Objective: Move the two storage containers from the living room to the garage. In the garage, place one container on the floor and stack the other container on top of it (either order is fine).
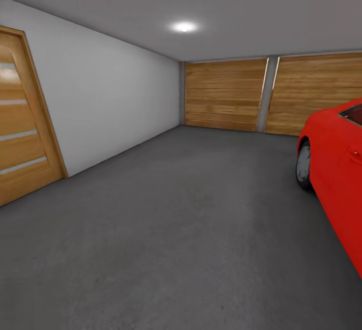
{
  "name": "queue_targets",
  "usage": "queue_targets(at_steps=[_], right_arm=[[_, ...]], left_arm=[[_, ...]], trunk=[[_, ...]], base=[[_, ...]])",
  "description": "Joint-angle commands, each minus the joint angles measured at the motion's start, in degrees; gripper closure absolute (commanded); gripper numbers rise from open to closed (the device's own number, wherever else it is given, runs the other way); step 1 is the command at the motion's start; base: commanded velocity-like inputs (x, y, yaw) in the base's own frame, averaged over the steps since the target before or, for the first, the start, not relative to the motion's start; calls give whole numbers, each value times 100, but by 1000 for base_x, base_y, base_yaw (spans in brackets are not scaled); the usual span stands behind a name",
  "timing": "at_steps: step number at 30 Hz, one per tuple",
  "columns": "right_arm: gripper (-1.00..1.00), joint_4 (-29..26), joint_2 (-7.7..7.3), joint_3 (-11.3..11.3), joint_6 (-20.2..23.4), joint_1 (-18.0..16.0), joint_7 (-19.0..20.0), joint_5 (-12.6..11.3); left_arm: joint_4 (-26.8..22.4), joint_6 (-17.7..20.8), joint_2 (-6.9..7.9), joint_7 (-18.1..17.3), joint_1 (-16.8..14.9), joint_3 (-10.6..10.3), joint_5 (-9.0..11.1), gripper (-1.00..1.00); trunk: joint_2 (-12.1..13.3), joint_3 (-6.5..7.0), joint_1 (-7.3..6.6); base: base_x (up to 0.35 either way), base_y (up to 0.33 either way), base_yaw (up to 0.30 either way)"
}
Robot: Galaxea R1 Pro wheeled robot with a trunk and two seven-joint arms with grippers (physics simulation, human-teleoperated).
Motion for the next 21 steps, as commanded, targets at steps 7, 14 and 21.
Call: queue_targets(at_steps=[7,14,21], right_arm=[[-100,9,0,15,-17,-2,-9,0],[-100,9,-10,22,-14,-2,-9,0],[-100,9,-22,23,-13,-2,-9,-3]], left_arm=[[4,-13,-29,-2,-1,-1,17,-100],[5,-13,-24,1,-1,3,24,-100],[5,-13,-27,6,-1,6,28,-100]], trunk=[[-2,-4,0],[-2,-4,0],[-2,-4,0]], base=[[0,0,300],[0,0,300],[0,0,300]])
